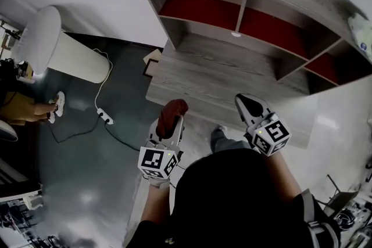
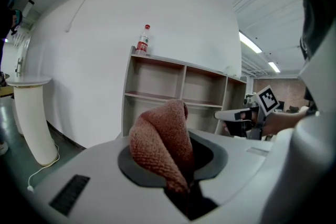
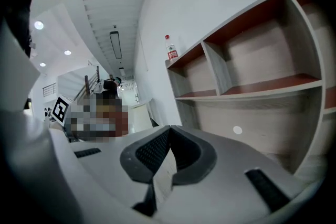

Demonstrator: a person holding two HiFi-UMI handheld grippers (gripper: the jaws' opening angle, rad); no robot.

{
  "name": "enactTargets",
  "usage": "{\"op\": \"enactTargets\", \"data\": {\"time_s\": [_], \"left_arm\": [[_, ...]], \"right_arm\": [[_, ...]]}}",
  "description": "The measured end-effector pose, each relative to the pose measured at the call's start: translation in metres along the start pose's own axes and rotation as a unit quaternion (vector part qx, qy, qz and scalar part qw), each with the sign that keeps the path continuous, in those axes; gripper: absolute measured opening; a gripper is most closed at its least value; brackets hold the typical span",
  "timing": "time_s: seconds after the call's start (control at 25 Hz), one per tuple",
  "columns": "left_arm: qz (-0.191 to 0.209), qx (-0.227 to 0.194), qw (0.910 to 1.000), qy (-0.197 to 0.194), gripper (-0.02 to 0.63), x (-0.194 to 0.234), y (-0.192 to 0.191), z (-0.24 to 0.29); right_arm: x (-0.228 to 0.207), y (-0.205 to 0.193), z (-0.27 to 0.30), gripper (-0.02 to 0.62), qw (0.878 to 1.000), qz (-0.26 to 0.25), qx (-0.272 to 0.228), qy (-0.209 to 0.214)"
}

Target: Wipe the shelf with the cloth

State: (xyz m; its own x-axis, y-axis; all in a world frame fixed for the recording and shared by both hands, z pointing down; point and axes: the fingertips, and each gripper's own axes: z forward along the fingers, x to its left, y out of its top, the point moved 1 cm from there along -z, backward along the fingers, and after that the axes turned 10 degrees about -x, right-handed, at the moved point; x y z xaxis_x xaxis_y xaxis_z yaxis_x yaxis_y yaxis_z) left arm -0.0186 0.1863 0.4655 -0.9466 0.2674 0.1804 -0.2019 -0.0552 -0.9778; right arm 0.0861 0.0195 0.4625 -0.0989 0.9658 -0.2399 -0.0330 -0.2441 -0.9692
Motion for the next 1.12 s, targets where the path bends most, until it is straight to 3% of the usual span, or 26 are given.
{"op": "enactTargets", "data": {"time_s": [0.36,0.76,1.12], "left_arm": [[0.039,0.018,0.9990,0.012,0.091,0.043,0.030,0.099],[0.071,0.013,0.9971,0.024,0.091,0.089,0.067,0.185],[0.099,0.005,0.9950,0.002,0.091,0.137,0.104,0.252]], "right_arm": [[-0.064,0.017,0.049,-0.003,1.000,0.010,-0.008,0.005],[-0.091,0.020,0.071,-0.003,0.999,0.028,-0.012,-0.021],[-0.099,0.031,0.109,-0.003,0.995,0.027,-0.029,-0.087]]}}
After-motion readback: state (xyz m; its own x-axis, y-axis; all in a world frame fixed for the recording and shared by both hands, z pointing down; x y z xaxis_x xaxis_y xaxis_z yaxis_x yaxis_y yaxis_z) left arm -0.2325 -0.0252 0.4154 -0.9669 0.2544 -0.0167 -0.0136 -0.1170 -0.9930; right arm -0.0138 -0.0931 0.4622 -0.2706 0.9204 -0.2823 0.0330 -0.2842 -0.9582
